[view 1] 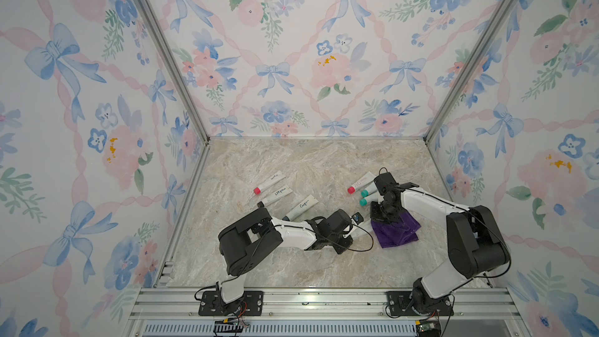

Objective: Wipe the surface of the toothpaste tube
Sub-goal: Wipe the dirt from the toothpaste tube.

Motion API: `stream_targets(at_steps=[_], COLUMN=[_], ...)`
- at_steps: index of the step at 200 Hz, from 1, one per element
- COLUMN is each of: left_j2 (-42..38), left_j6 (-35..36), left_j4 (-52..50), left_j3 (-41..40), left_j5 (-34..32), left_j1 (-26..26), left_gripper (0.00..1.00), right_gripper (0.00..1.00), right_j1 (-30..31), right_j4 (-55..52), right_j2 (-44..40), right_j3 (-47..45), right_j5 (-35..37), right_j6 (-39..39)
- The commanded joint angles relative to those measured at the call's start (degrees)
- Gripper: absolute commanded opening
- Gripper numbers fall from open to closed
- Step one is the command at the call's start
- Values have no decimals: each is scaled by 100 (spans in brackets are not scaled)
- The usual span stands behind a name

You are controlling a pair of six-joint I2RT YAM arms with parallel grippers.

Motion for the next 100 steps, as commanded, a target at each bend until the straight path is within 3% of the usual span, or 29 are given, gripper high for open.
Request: stream_targets(at_steps=[1,64,100], left_j2=[-4,19,24], left_j6=[50,42,28], left_j4=[-25,-25,-25], left_j3=[-73,-67,-67], left_j5=[-58,-112,-121], left_j1=[-31,-31,-31], left_gripper=[22,22,22], right_gripper=[19,20,20], right_j1=[304,801,495], right_j4=[-254,-196,-270], right_j2=[193,-538,-479], right_j3=[-10,-413,-421], right_j5=[169,-1244,-727], right_j6=[-98,-30,-83])
